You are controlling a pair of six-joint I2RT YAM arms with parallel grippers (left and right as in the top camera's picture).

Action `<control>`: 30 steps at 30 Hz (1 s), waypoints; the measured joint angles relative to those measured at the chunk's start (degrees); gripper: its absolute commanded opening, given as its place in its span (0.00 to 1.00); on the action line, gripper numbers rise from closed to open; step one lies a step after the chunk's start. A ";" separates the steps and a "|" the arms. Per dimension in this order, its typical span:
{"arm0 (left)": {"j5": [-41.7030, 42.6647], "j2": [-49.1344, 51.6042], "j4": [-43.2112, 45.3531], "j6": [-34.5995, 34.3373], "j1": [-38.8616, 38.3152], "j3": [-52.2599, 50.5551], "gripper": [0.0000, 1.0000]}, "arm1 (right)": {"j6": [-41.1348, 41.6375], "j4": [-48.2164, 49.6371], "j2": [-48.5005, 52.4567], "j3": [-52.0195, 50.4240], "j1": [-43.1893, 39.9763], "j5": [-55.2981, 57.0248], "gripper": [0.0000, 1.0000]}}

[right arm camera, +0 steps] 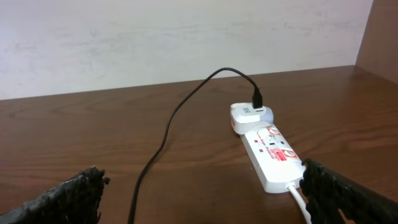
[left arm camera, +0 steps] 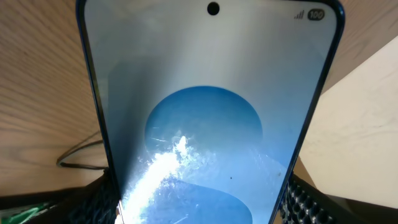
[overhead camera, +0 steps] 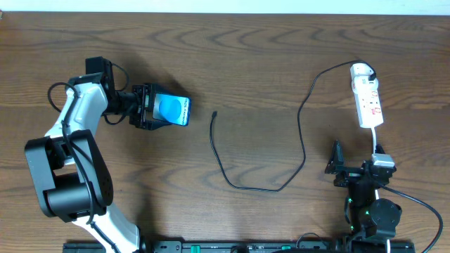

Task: Plug charger to phone and switch on socket
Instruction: 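Lift the phone with the left gripper and turn it toward center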

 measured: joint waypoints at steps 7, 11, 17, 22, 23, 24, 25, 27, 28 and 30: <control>0.76 0.00 0.00 -0.81 0.00 0.00 0.65 | 0.00 0.00 0.00 0.00 0.00 0.00 0.99; 0.90 0.00 0.00 -0.81 0.00 -0.02 0.65 | 0.00 0.02 0.00 0.00 0.00 0.00 0.99; 0.90 0.00 0.00 -0.81 0.00 0.00 0.65 | 0.00 0.20 0.00 0.00 0.00 0.00 0.99; 0.90 0.00 0.00 -0.81 0.00 0.00 0.65 | 0.02 0.72 0.00 0.00 0.00 1.14 0.99; 0.90 0.00 0.00 -0.81 0.00 0.00 0.65 | 0.07 0.98 0.00 -0.02 0.00 1.27 0.99; 0.90 0.00 0.00 -0.81 0.00 0.00 0.65 | 0.15 1.25 0.00 0.00 0.00 1.31 0.99; 0.90 0.00 0.00 -0.81 0.00 0.00 0.65 | 0.28 1.46 0.00 0.00 0.00 1.31 0.99; 0.90 0.00 0.00 -0.81 0.00 0.00 0.65 | 0.46 1.68 0.00 0.00 0.00 1.33 0.99; 0.92 0.00 -0.02 -0.81 0.00 0.00 0.65 | 0.46 1.68 0.00 0.00 0.00 1.33 0.99; 0.92 0.00 0.00 -0.81 0.00 0.00 0.65 | 0.55 1.68 0.00 0.00 0.00 1.33 0.99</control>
